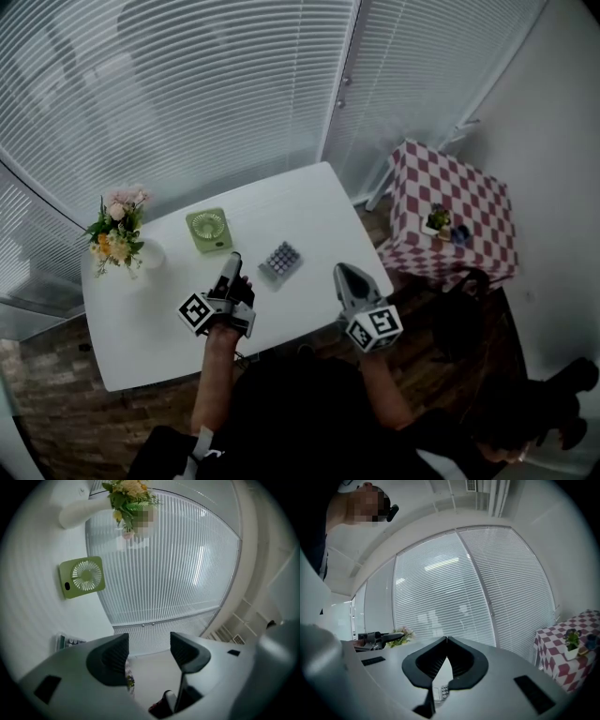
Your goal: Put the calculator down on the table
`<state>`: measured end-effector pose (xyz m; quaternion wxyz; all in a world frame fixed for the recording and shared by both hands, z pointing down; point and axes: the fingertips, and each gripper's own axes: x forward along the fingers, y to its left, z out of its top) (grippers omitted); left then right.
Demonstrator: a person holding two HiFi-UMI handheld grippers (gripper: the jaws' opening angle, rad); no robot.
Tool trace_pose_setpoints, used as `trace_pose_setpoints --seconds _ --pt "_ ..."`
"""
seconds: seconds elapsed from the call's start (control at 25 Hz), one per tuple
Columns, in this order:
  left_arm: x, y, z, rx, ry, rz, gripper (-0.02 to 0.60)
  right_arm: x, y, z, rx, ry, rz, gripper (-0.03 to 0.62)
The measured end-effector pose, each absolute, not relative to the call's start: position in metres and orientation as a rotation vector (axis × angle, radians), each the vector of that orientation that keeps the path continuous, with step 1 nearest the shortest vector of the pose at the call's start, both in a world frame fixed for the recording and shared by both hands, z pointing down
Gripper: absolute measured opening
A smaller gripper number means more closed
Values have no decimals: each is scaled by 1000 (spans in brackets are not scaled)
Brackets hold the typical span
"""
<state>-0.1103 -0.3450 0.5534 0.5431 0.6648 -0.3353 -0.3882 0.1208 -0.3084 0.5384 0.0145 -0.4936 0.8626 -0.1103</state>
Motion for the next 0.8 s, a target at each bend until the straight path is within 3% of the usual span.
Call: trace_pose_setpoints --seconds 0.12,0.4,0.8 --pt "-112 -342 548 1662 -885 -853 256 118 -306 538 -1524 2686 -355 6" --pt "-126 -333 557 2142 -1328 -321 256 118 -304 542 -1530 2687 -375 6" --pt "-103 -317 503 2575 -1451 -151 256 132 -310 540 -1574 2648 -370 6"
